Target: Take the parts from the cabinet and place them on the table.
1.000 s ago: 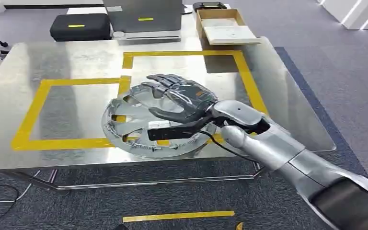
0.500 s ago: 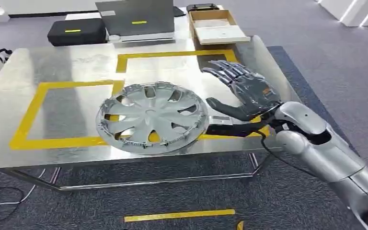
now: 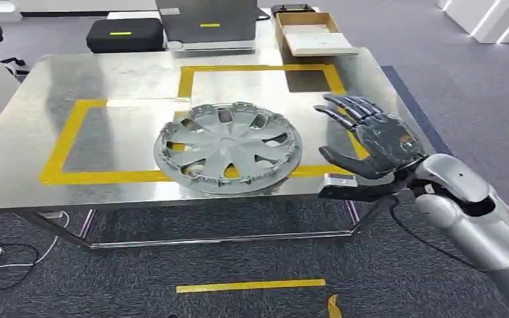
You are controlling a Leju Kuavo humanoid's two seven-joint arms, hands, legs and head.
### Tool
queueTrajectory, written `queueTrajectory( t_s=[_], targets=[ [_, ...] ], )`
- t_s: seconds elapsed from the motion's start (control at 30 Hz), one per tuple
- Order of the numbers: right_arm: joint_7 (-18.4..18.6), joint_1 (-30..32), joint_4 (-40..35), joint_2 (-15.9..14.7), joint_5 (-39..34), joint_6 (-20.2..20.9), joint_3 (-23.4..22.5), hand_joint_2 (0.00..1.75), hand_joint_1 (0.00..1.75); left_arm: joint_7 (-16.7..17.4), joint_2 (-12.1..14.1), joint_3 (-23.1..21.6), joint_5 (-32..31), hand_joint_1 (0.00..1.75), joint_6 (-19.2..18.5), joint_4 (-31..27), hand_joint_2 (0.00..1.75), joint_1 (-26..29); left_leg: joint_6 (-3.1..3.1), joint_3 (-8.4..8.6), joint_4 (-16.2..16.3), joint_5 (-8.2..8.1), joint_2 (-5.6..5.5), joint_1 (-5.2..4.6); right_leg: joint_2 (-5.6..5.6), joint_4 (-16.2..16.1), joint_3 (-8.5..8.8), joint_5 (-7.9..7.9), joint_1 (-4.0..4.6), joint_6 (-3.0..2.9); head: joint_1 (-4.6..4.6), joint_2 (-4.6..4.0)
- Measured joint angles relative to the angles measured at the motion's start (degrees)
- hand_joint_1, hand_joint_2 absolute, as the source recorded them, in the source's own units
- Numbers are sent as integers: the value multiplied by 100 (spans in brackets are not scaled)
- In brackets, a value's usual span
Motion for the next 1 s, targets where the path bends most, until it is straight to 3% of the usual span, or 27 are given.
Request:
queueTrajectory(
  t_s=[0.03,0.07,0.1,0.13,0.2,0.23,0.27,0.3,0.4,0.43,0.47,0.53,0.57,0.6,0.63,0.67,0.73,0.77,0.8,0.83,0.9,0.93,0.97,1.0],
  targets=[
    [11,22,-20,-15,17,2,-11,0,0,0,-13,0,0,0,7,0,0,3,-1,-73,1,58,2,-6,-1,467,-96,-322,0,14,0,0],
    [11,42,-33,-33,50,15,-17,0,0,2,-15,0,-4,0,18,0,0,4,0,-150,3,113,11,-7,-1,871,-167,-506,0,30,-4,0],
    [22,63,-33,-52,70,33,-20,0,0,9,-18,0,-18,0,17,0,0,3,-4,-230,10,171,16,-7,-1,1133,-163,-509,0,39,0,0],
    [26,92,-37,-68,88,48,-22,0,0,9,-18,0,-17,0,22,0,0,2,-12,-311,12,231,17,-4,-2,1129,-31,-354,-5,48,-2,0],
    [35,116,-59,-113,87,59,-41,0,0,-15,-24,0,-11,0,46,0,0,2,-46,-445,29,330,18,7,-4,545,484,14,-16,59,-2,0],
    [42,120,-72,-127,90,59,-61,0,0,-15,-26,2,-7,0,52,0,0,-1,-72,-490,47,372,15,10,-5,60,848,72,-29,65,2,0],
    [44,121,-87,-138,103,50,-87,0,0,-13,-24,2,-9,0,55,0,0,-5,-107,-544,88,400,10,-31,-3,-443,1248,-36,-33,70,8,0],
    [44,141,-109,-138,114,37,-122,0,0,-13,-33,0,-11,0,61,0,0,-5,-140,-586,125,436,10,-30,19,-760,1443,-151,-16,30,2,0],
    [57,264,-111,-138,162,-2,-138,0,0,-9,-29,0,-11,0,90,0,0,0,-215,-662,132,591,2,-33,25,-716,1322,-124,-2,-74,9,0],
    [57,278,-111,-138,164,-4,-138,0,0,-9,-26,0,-11,0,92,0,0,6,-254,-690,158,529,-1,-14,5,-725,1254,-74,-36,-131,9,0],
    [57,278,-111,-138,168,-4,-140,0,0,-7,-26,0,-11,0,94,0,0,9,-298,-754,299,265,-1,-1,-6,-711,1224,-17,-32,-174,-4,0],
    [59,276,-124,-138,173,-13,-166,0,0,9,-26,0,-7,0,96,0,0,6,-338,-928,1078,-439,-1,5,-16,-705,1101,90,-15,-242,0,0],
    [61,279,-124,-138,173,-15,-175,0,0,9,-26,0,-2,0,98,0,0,2,-341,-1002,1515,-666,-1,5,-20,-696,1028,144,-1,-253,2,0],
    [61,285,-127,-138,173,-17,-181,0,0,11,-24,0,2,0,98,0,0,1,-332,-1013,1797,-720,-1,4,-21,-684,952,195,15,-261,2,0],
    [61,289,-127,-138,173,-17,-186,0,0,11,-24,0,2,0,98,0,0,-2,-313,-944,1858,-616,-2,3,-22,-662,858,247,31,-265,0,0],
    [61,291,-129,-138,173,-17,-197,0,0,9,-24,0,2,0,98,0,0,-7,-278,-785,1722,-421,-2,-2,-21,-637,762,298,52,-268,2,0],
    [61,290,-153,-138,173,-22,-245,0,0,9,-22,2,2,0,98,0,0,-18,-163,-192,919,-125,-5,-31,-14,-597,615,388,87,-269,4,0],
    [61,291,-177,-138,173,-24,-269,0,0,11,-13,0,2,0,98,0,0,-28,-91,112,473,-209,-6,-61,-19,-591,578,422,85,-263,4,0],
    [61,282,-184,-142,173,-31,-280,0,0,11,-13,0,2,0,101,0,0,-39,-58,293,129,-280,-7,-70,-21,-582,544,457,117,-231,11,0],
    [61,282,-190,-146,173,-33,-282,0,0,11,-18,0,2,0,101,0,0,-53,-70,292,68,-292,-6,-85,-30,-596,516,520,95,-198,6,0],
    [61,301,-192,-151,173,-31,-282,0,0,9,-15,0,46,0,103,0,0,-52,-34,224,19,-211,-5,-121,-40,-621,458,636,61,-107,4,0],
    [61,319,-188,-155,173,-22,-284,0,0,9,-20,7,94,0,92,2,0,-46,-15,194,-71,-120,10,-66,-33,-605,397,608,64,-79,6,0],
    [52,323,-177,-155,175,-4,-282,0,0,0,-18,24,168,0,66,2,0,-49,0,129,-75,-48,23,-68,-16,-525,339,409,55,-55,15,0],
    [-2,289,-133,-138,201,20,-273,0,0,-31,-18,46,239,0,37,2,0,-60,48,53,-72,6,22,-68,-12,-257,222,64,58,-36,35,0]
  ],
)
